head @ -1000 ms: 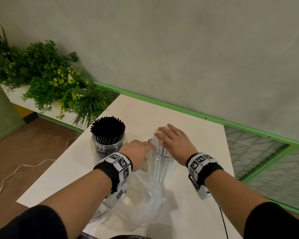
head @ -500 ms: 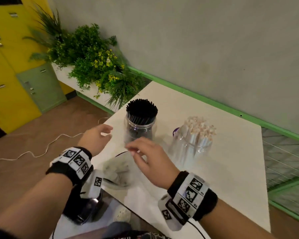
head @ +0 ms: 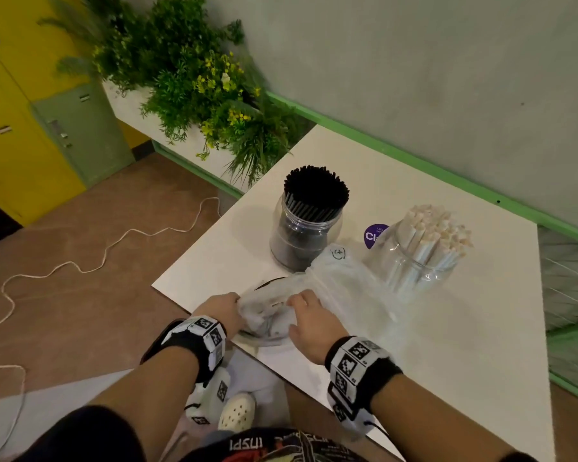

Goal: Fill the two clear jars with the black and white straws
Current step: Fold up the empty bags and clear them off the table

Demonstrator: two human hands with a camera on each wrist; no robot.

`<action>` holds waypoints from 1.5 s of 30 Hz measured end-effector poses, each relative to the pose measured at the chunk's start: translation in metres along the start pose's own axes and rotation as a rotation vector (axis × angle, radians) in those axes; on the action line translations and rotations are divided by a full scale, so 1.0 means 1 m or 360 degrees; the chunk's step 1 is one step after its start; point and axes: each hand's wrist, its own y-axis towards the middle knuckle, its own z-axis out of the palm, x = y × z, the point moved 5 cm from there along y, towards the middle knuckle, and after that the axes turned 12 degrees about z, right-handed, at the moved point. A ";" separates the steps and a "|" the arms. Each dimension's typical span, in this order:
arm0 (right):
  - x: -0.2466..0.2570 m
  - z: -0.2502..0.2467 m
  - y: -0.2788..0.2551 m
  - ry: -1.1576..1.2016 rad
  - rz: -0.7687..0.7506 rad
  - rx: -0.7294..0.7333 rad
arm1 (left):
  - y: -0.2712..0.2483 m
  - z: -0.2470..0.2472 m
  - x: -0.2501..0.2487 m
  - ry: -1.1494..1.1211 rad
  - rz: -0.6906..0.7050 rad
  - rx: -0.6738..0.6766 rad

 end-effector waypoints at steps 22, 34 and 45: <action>0.003 0.032 0.024 -0.0386 -0.0125 0.0023 | 0.009 -0.004 -0.019 -0.0891 0.0335 0.0183; -0.026 0.016 0.018 -0.0339 0.0168 0.0314 | 0.020 0.019 -0.017 0.0001 0.0194 0.0225; -0.030 0.017 0.042 -0.0405 0.0338 0.0143 | 0.018 -0.004 0.024 -0.0395 -0.0153 -0.0165</action>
